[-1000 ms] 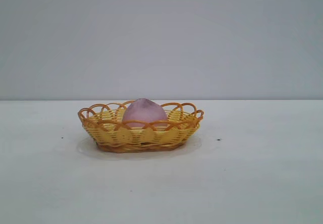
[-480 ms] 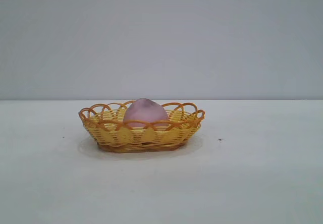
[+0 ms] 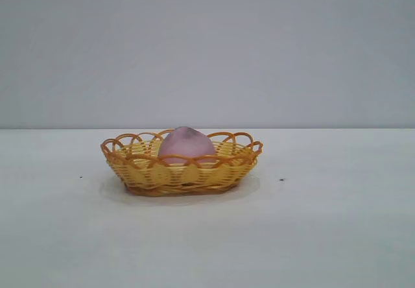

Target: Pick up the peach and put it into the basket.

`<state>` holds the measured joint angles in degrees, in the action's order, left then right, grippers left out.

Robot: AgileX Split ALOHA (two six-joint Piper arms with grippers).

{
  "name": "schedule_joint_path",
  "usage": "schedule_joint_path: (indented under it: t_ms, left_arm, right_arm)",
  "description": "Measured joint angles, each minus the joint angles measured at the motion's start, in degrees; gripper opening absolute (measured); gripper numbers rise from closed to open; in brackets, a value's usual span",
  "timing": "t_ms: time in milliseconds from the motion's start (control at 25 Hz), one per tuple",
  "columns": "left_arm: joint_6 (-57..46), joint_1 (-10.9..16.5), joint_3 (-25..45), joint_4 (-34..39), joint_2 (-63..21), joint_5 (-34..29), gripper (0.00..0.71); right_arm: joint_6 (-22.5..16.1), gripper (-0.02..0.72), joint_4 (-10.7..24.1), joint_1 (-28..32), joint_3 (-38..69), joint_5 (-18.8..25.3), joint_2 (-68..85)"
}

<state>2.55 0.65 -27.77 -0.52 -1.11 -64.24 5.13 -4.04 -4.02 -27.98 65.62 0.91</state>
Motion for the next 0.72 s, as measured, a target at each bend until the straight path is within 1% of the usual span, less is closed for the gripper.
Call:
schedule_joint_path:
  t_ms: [40,80,720]
  left_arm:
    - [0.00,0.00,0.00,0.00,0.00,0.00,0.420]
    - [0.00,0.00,0.00,0.00,0.00,0.00,0.420]
    - [0.00,0.00,0.00,0.00,0.00,0.00,0.420]
  right_arm:
    - [0.00,0.472,0.00,0.00,0.00,0.00,0.00]
    - [0.00,0.461,0.00,0.00,0.00,0.00,0.00]
    - [-0.09,0.461,-0.03,0.00,0.00,-0.13,0.00]
